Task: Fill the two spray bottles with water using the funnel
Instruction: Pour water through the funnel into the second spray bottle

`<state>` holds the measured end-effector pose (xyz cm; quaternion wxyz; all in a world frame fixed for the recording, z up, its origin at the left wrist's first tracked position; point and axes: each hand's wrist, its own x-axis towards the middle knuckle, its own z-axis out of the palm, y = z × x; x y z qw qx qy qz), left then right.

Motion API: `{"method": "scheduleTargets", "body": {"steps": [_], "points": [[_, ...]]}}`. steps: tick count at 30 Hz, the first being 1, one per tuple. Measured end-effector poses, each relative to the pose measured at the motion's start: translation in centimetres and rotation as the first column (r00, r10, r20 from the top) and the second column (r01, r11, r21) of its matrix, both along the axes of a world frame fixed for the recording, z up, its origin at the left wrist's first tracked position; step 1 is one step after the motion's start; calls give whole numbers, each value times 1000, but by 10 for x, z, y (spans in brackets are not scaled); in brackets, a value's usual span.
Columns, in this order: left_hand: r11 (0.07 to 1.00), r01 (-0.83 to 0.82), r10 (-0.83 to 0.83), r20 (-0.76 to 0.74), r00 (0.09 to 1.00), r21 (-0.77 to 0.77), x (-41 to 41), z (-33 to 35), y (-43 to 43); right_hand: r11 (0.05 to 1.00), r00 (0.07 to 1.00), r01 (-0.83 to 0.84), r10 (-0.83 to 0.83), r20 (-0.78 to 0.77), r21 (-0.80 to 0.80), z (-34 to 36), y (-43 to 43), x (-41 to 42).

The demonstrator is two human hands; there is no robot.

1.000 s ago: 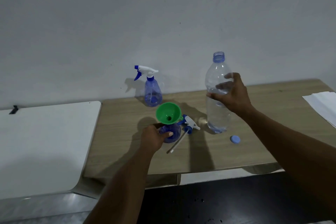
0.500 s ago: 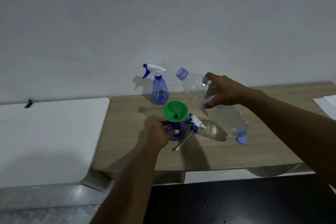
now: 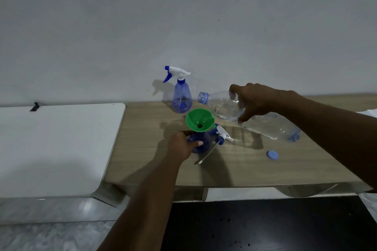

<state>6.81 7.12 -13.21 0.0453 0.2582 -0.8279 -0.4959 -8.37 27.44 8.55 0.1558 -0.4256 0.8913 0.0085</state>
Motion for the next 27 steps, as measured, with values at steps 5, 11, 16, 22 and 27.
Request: {"method": "scheduleTargets", "body": {"steps": [5, 11, 16, 22, 27], "points": [[1000, 7, -7, 5, 1000, -19, 2, 4, 2, 998, 1000, -16, 17, -11, 53, -2, -1, 1], [999, 19, -18, 11, 1000, -41, 2, 4, 1, 989, 996, -53, 63, -66, 137, -5, -3, -1], [999, 9, -8, 27, 1000, -40, 3, 8, 3, 975, 990, -72, 95, -105, 208, -2, -2, -1], [1000, 9, -8, 15, 1000, -26, 2, 4, 2, 970, 986, -71, 103, -129, 233, 1, 2, -2], [1000, 22, -22, -2, 1000, -11, 2, 3, 1, 961, 982, -80, 121, -142, 266, 1, 2, 1]]}}
